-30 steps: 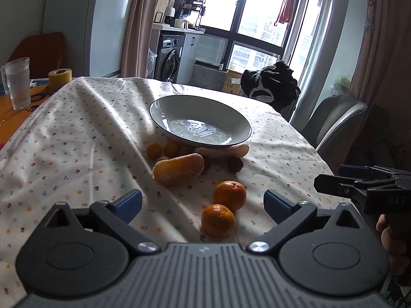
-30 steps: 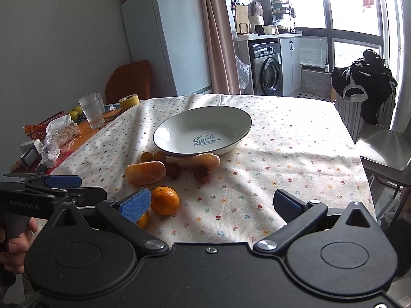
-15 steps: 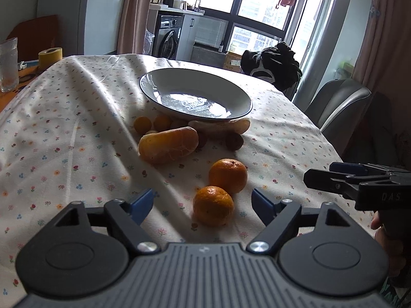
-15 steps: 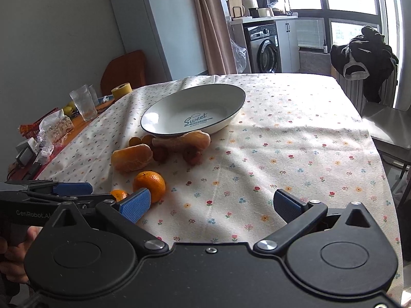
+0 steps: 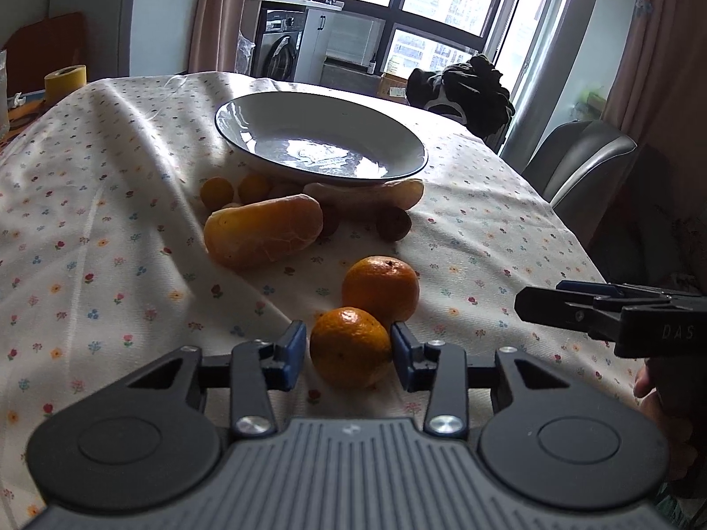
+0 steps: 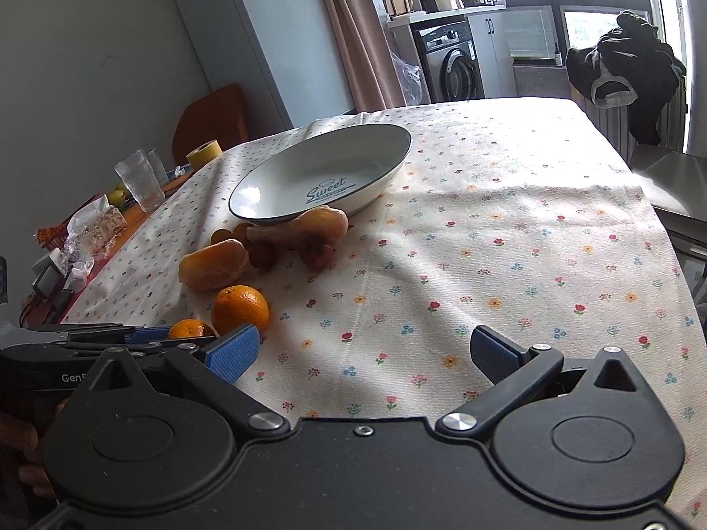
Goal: Organize fruits
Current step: 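Lower the left gripper onto the nearest mandarin orange and close it, then close the right gripper on the second mandarin orange while the left gripper holds its orange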
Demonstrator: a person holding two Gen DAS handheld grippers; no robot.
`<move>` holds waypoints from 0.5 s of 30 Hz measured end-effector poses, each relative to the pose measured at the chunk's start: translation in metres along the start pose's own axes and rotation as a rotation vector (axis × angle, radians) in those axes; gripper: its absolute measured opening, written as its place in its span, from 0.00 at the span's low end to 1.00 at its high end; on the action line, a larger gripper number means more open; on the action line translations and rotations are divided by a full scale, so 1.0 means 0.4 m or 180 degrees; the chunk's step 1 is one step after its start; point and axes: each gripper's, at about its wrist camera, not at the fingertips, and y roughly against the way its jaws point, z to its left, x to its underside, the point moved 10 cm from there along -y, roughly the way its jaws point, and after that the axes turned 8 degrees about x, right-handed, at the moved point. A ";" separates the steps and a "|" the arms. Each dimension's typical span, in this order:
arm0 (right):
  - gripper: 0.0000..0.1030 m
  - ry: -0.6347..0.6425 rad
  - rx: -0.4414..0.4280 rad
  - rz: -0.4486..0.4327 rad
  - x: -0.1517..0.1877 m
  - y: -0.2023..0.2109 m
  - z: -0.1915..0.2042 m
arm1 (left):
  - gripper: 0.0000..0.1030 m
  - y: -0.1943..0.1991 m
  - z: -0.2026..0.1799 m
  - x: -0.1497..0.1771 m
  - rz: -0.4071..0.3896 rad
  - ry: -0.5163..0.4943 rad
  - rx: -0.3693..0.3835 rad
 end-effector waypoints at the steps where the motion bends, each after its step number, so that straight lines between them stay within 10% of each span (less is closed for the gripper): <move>1: 1.00 0.0018 -0.0023 0.0004 0.000 -0.003 0.008 | 0.36 0.002 -0.001 0.002 0.0003 -0.0010 0.0001; 15: 0.94 0.0258 -0.0254 0.0033 -0.009 -0.019 0.108 | 0.35 0.059 0.060 -0.027 -0.0167 0.0119 -0.0109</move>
